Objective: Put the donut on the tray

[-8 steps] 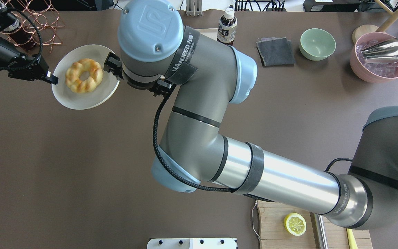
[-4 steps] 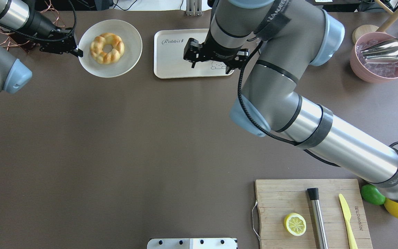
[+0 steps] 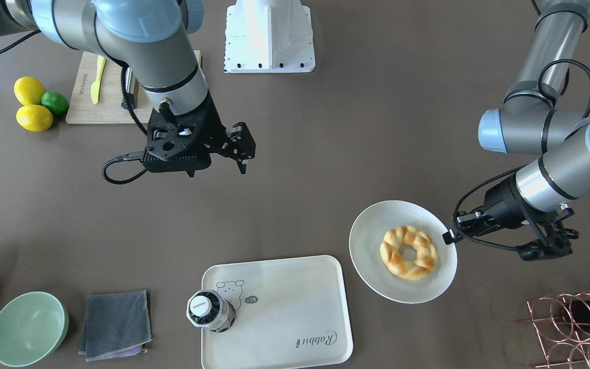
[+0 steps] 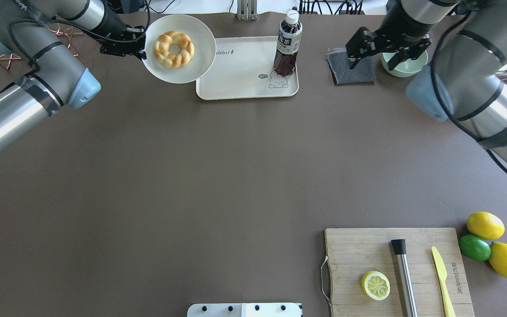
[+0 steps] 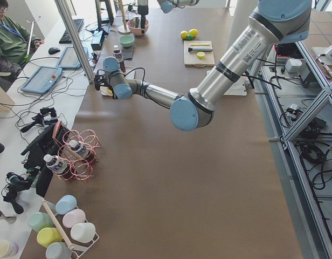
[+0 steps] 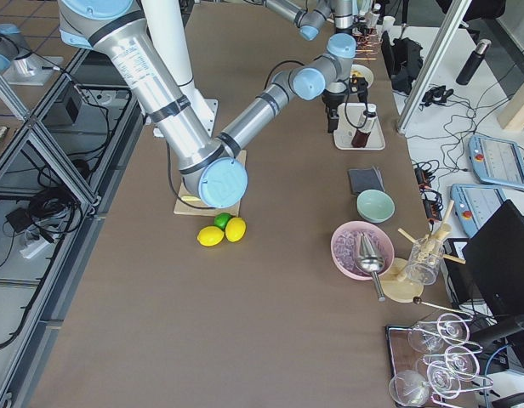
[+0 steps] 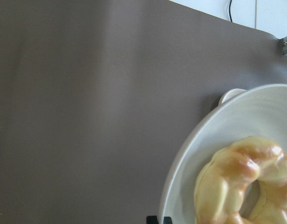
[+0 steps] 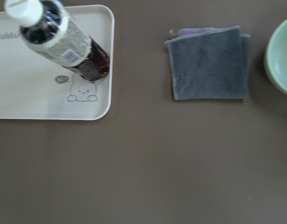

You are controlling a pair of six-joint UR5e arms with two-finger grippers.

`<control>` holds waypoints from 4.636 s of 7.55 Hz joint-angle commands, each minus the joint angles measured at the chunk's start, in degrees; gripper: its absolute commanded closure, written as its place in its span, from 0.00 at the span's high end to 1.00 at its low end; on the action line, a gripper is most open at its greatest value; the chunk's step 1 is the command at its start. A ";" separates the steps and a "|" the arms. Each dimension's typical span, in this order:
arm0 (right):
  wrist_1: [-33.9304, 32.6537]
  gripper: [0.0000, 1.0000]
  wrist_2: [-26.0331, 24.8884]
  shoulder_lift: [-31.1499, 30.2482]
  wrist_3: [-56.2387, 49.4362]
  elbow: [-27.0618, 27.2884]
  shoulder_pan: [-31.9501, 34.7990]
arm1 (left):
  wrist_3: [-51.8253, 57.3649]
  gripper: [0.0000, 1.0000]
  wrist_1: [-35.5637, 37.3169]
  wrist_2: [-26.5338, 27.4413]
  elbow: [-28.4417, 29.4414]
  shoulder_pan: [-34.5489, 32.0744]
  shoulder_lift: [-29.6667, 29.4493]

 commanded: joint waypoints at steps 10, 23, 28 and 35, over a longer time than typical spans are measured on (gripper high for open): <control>-1.73 1.00 3.26 -33.55 -62.43 -3.45 33.96 | -13.85 0.75 -1.42 20.31 17.69 12.64 -16.77; -1.38 1.00 -1.66 -34.69 -62.78 -3.62 34.58 | 61.16 0.98 29.78 -4.55 -23.45 -27.94 33.02; -1.38 1.00 -1.31 -34.69 -62.78 -4.06 34.58 | 73.14 0.98 29.08 -11.91 -26.35 -37.81 46.49; -1.20 1.00 -1.48 -34.69 -62.87 -4.41 34.58 | 79.15 0.98 26.72 -11.68 -27.68 -44.40 44.40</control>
